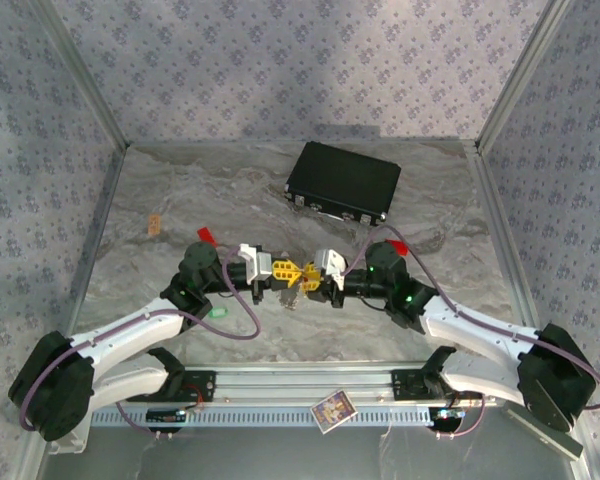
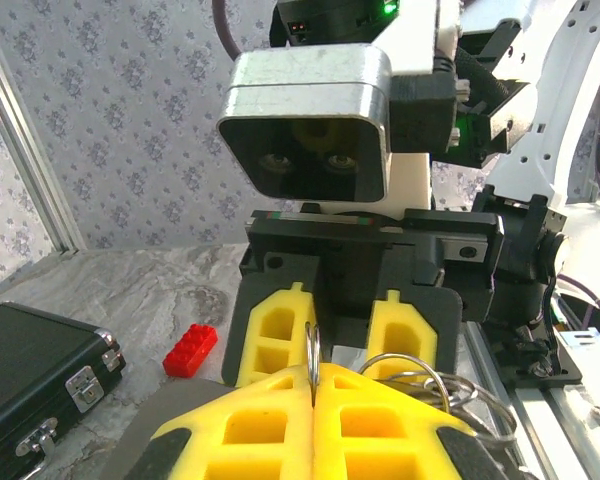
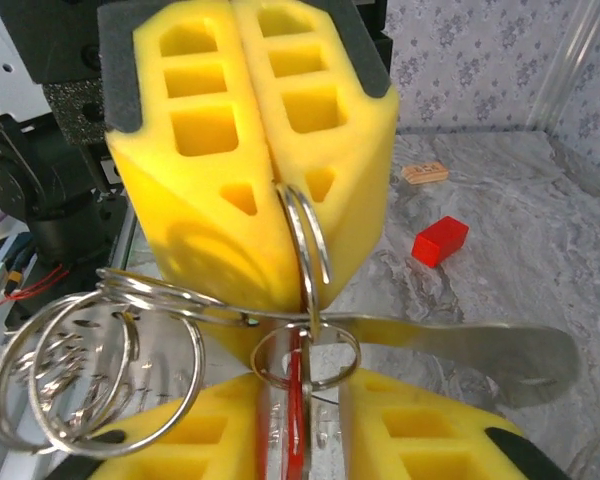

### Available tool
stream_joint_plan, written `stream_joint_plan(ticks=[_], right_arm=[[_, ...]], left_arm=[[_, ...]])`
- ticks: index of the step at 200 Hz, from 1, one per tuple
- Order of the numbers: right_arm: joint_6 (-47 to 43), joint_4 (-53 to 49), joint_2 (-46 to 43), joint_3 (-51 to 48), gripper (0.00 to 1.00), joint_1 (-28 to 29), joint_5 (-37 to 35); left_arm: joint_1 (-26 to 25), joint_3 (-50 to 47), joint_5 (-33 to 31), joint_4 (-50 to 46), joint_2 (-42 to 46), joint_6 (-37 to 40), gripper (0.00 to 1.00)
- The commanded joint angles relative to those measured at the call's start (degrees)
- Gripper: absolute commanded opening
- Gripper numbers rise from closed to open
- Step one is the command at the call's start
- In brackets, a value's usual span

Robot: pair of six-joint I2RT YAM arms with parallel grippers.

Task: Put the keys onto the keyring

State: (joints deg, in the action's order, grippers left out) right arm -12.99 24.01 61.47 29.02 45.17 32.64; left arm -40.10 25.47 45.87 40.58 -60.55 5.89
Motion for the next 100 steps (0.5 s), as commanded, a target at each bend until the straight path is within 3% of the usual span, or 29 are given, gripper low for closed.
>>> stream_joint_plan(ticks=[1,36,100], right_arm=[[-0.3,1.9,-0.2,2.1,0.13,0.3,0.0],[-3.2,-3.9,-3.2,2.3,0.00,0.2,-2.5],[-8.4,-18.1,-9.4,5.5,0.00,-0.9,-8.0]], left_arm=[[0.2,2.0,2.1,1.9,0.1,-0.2,0.00],[0.2,2.4,0.7,-2.0,1.4,2.2,0.00],[0.1,3.7,-1.1,-10.5,2.8,8.0,0.00]])
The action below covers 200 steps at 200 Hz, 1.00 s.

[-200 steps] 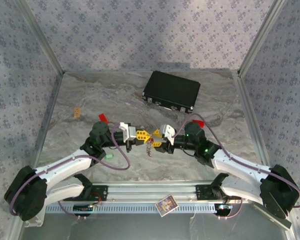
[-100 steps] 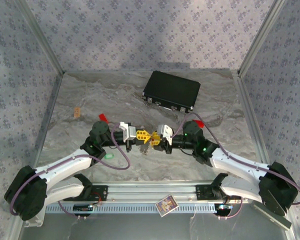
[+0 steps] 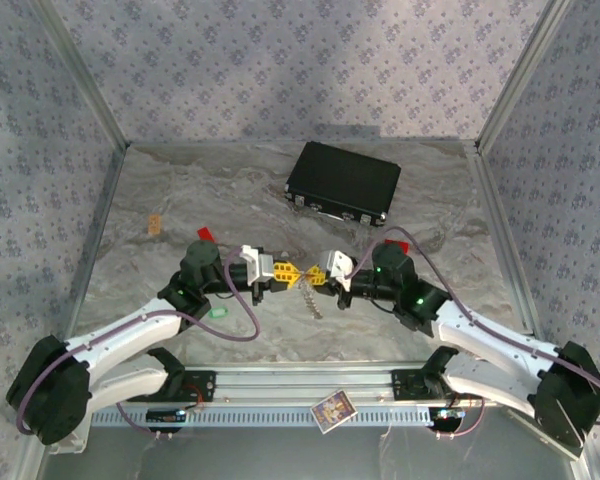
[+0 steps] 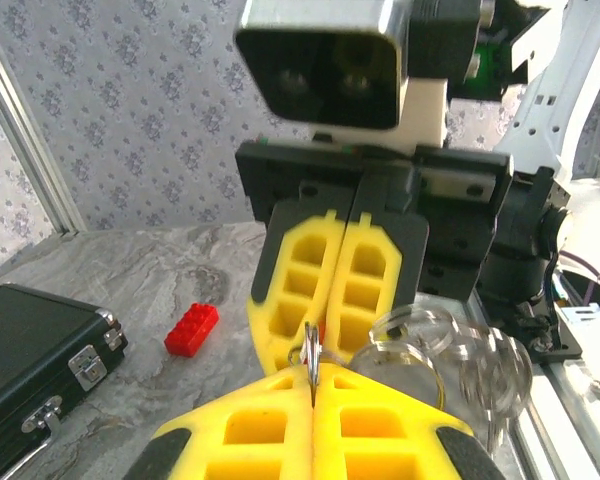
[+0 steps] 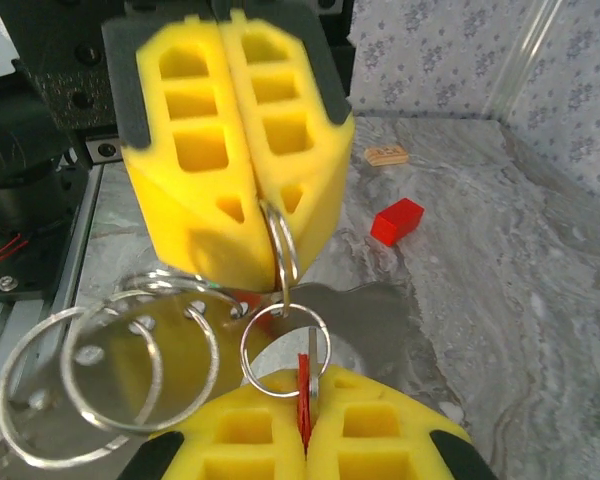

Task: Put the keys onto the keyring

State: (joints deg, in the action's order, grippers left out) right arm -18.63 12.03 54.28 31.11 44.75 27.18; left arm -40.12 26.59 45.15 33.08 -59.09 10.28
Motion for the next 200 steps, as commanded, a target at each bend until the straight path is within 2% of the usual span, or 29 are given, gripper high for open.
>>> stream_joint_plan(ticks=[1,85,103,118,154,178,200], right_arm=[[-2.8,-6.2,-2.2,3.5,0.00,-0.5,-2.6],[-6.6,-15.8,-2.1,9.3,0.00,0.7,-5.9],[-7.1,-17.1,-1.8,10.2,0.00,1.2,-7.4],[-7.3,-17.9,-1.4,11.0,0.00,1.5,-9.2],[-7.6,-21.3,0.2,13.5,0.00,2.0,-13.2],[-7.6,-23.7,2.0,15.5,0.00,2.0,-15.7],[-7.5,-24.5,4.1,17.3,0.00,2.4,-16.4]], left_arm=[[0.1,2.5,-0.4,-3.1,1.3,3.6,0.00],[-0.5,4.2,-3.0,-9.6,0.6,6.8,0.00],[-0.5,4.6,-3.9,-11.3,0.1,7.5,0.10],[-0.5,4.5,-4.7,-11.5,-0.3,7.5,0.23],[-0.8,3.2,-9.0,-7.4,0.6,6.0,0.38],[-0.9,1.2,-15.4,-4.3,3.1,5.2,0.42],[-0.9,-1.1,-25.2,-1.8,6.5,4.8,0.43]])
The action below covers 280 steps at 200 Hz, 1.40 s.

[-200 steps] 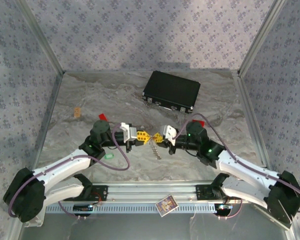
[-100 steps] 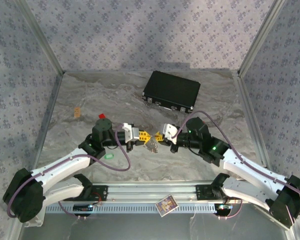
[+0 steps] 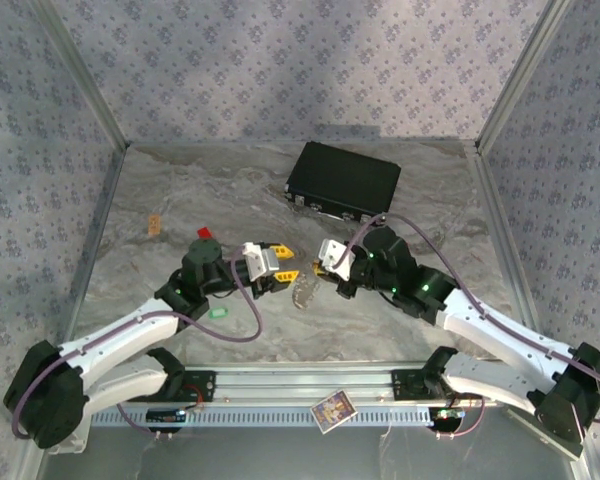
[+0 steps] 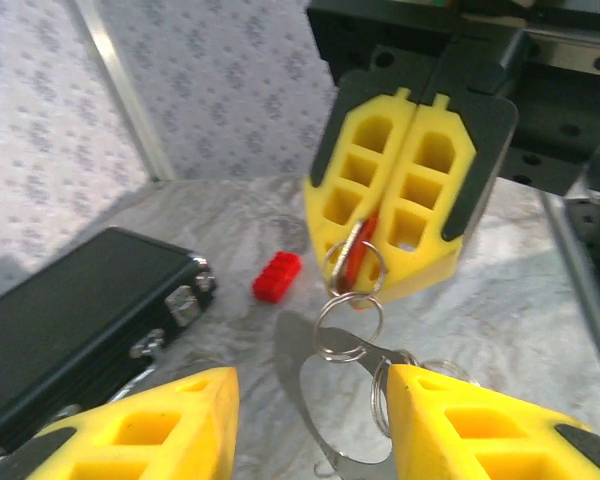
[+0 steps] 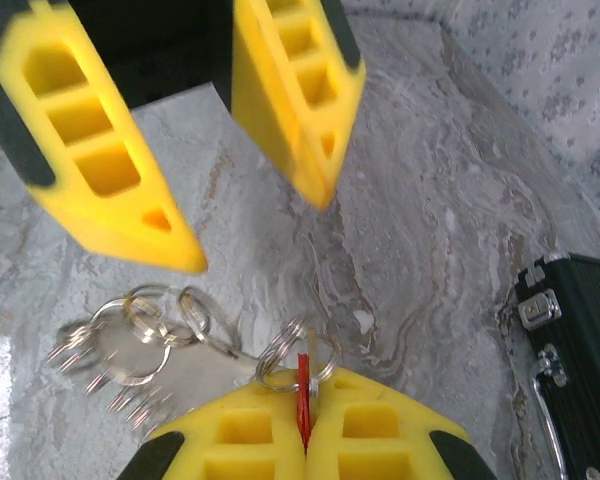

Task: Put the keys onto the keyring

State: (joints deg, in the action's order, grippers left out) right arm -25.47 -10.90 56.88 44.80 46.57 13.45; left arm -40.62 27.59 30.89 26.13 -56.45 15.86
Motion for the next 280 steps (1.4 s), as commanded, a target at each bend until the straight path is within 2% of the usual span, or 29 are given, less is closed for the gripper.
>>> stream_joint_plan(ticks=[1,19,53,67,85,116,150,171,227,257,280], right_arm=[[-0.6,-1.5,1.6,3.7,0.00,0.6,-2.6],[0.0,0.2,3.6,4.8,0.00,1.1,-1.7],[1.0,8.0,10.4,8.0,0.00,1.8,0.6],[0.4,11.0,14.3,10.2,0.00,1.9,1.4],[-1.0,13.1,20.3,14.0,0.00,1.9,2.9],[-2.1,16.4,30.8,20.8,0.00,1.6,5.5],[-1.0,15.4,37.7,26.2,0.00,1.9,6.1],[-0.9,13.0,37.8,24.0,0.00,1.9,3.1],[0.3,4.4,35.0,10.6,0.00,1.9,-6.8],[-2.2,-4.2,32.5,8.0,0.00,1.5,-10.2],[-2.7,-7.1,31.3,6.9,0.00,1.3,-11.1]], left_arm=[[-0.4,-2.3,-11.4,5.3,4.0,-0.7,0.43],[-0.4,-3.9,-21.4,5.9,7.6,-0.8,0.43],[0.7,-5.4,-40.5,1.2,15.7,-2.4,0.44],[2.0,-6.3,-45.6,-0.9,19.4,-4.4,0.45],[4.1,-7.6,-49.0,-3.6,24.8,-7.6,0.45],[6.9,-9.2,-51.3,-7.9,31.5,-13.0,0.52],[9.3,-9.1,-51.7,-11.3,33.0,-18.2,0.56],[10.2,-9.1,-50.9,-11.9,32.3,-20.2,0.58],[12.0,-9.3,-48.8,-10.6,28.9,-21.5,0.58],[12.1,-9.8,-48.8,-8.8,27.6,-21.6,0.57],[12.3,-9.9,-48.9,-7.9,26.3,-22.4,0.57]])
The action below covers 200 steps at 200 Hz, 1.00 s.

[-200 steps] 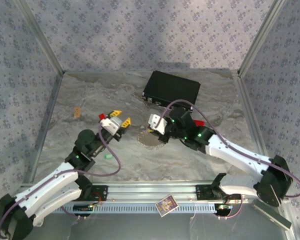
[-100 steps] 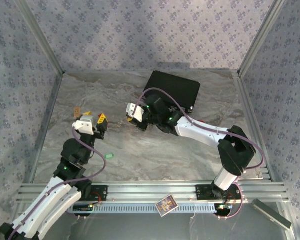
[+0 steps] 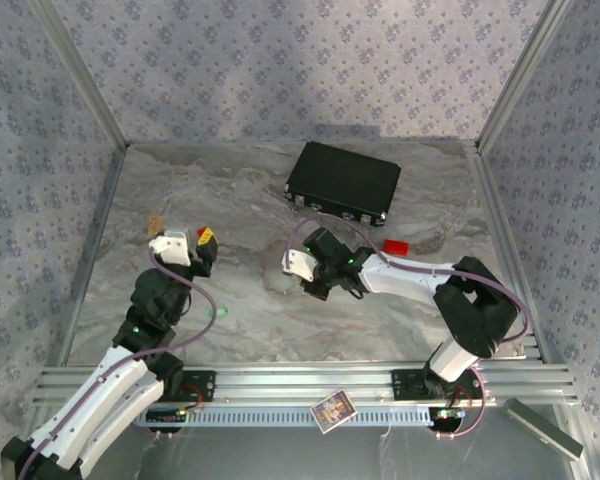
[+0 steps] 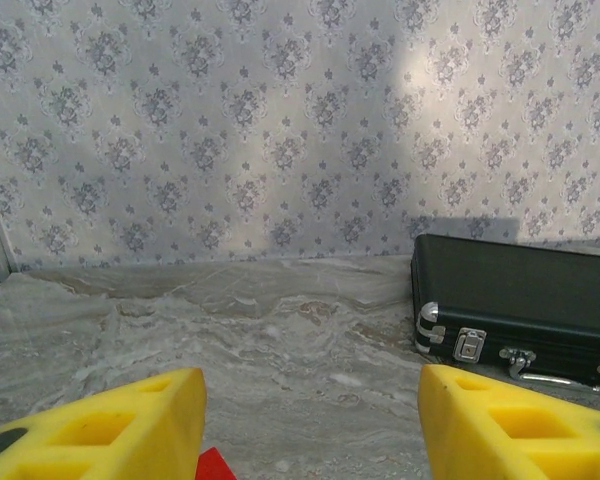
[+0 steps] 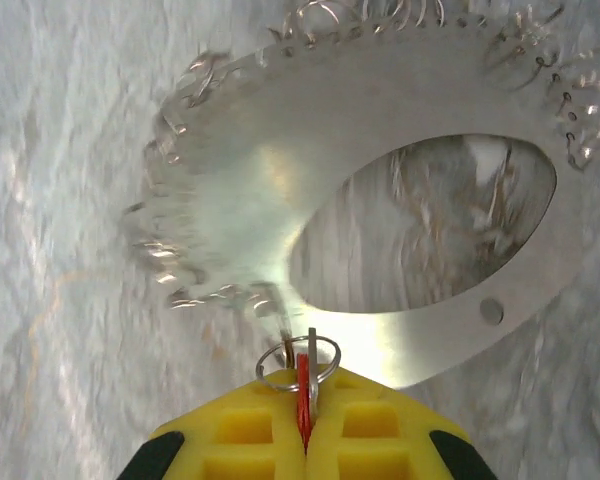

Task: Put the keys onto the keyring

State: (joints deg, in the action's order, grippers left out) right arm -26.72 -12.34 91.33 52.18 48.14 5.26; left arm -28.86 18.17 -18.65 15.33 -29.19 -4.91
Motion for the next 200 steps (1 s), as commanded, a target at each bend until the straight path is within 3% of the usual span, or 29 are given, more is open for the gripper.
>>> stream_joint_plan(ticks=[1,122,156,200], right_arm=[[-1.5,-5.7,-3.2,-0.6,0.00,-0.3,-2.9],[-0.8,-17.4,1.2,1.7,0.02,-1.7,-17.1],[-0.9,-18.1,2.6,1.7,0.10,-2.6,-18.3],[2.1,-18.7,3.2,2.4,0.29,-4.3,-23.3]], left_arm=[[0.6,-0.5,0.7,2.9,-1.0,-1.8,0.57],[0.6,0.6,1.9,4.6,-6.1,-2.7,0.56],[0.7,1.1,3.4,4.1,-7.2,-2.1,0.57],[0.7,2.4,6.4,2.7,-9.5,-2.2,0.58]])
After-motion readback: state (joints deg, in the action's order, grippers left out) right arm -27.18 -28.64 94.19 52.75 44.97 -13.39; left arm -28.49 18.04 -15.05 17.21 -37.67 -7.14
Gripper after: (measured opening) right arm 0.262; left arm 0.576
